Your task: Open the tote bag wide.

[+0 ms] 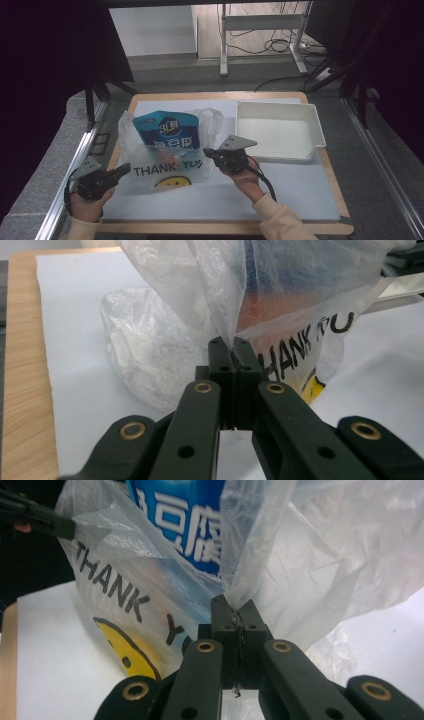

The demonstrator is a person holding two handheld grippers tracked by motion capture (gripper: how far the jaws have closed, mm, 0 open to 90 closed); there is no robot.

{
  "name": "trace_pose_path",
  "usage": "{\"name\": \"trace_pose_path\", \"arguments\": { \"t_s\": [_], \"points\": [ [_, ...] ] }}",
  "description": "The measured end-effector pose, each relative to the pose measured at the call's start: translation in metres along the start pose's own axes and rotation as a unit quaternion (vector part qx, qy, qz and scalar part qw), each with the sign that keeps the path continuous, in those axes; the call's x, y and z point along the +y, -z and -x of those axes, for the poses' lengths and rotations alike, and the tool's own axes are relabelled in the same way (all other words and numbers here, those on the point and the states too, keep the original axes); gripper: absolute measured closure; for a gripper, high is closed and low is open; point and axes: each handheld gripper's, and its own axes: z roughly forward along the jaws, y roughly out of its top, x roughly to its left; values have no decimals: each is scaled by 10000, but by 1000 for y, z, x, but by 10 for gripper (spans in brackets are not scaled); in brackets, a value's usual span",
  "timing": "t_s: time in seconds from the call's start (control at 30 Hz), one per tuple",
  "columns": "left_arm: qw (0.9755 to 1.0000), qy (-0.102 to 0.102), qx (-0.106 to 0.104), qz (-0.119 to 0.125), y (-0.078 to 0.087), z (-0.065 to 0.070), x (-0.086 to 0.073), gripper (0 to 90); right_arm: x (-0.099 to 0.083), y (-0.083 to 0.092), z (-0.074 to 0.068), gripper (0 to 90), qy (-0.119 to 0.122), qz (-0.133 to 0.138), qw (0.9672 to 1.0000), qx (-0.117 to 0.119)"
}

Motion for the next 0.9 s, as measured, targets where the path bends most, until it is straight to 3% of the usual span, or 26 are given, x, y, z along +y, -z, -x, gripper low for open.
{"name": "trace_pose_path", "arguments": {
  "t_s": [0.6,0.9],
  "points": [
    [9997,55,28,-226,-10,-4,-14,900,-21,-14,0,882,-20,-406,9992,23],
    [9993,64,12,-378,-18,-5,-19,900,-35,-25,7,882,-208,-658,9976,27]
  ]
}}
